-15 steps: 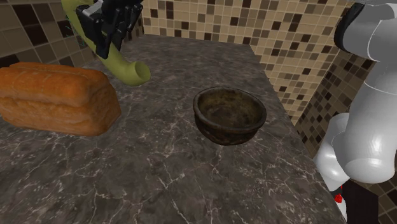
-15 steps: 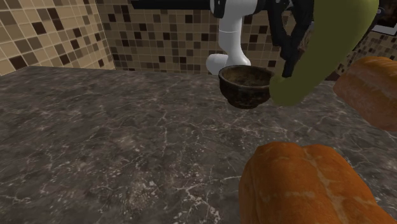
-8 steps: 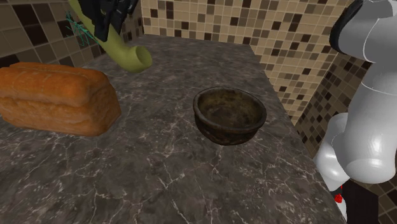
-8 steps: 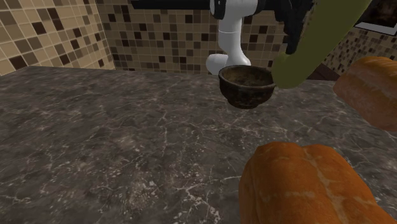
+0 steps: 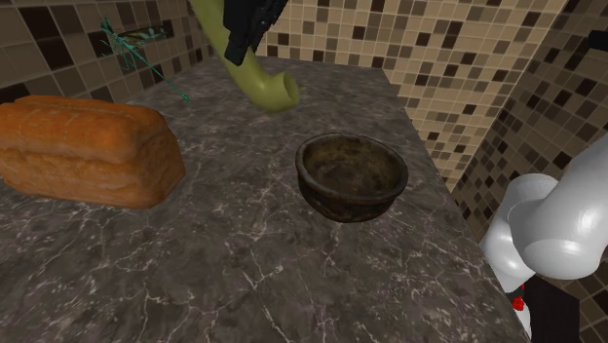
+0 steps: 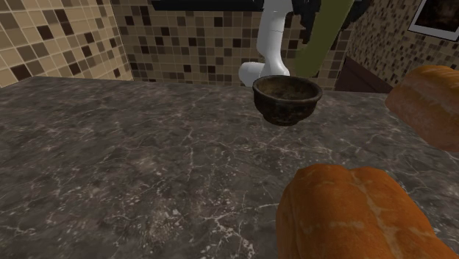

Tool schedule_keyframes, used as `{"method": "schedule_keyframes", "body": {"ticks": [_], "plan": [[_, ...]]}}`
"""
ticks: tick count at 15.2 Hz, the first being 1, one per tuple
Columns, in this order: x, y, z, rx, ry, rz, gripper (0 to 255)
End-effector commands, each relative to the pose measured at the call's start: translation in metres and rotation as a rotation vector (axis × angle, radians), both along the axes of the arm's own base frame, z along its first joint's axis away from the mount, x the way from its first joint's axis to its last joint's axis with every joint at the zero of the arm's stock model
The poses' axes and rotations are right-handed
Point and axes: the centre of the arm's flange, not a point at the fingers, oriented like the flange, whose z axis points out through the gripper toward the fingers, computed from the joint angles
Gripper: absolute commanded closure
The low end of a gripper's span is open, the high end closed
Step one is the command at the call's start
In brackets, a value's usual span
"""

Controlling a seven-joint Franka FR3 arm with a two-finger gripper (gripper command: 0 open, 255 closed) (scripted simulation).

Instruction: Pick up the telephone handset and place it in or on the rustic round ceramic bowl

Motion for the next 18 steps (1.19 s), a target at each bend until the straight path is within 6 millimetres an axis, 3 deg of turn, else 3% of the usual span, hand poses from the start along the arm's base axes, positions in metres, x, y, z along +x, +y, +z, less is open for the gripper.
{"method": "schedule_keyframes", "body": {"ticks": [1, 13, 18], "plan": [[-0.018, -0.024, -0.002, 0.004, 0.000, -0.001, 255], [-0.121, -0.144, -0.002, 0.004, 0.000, -0.001, 255], [-0.127, -0.151, -0.023, 0.004, 0.000, -0.001, 255]]}}
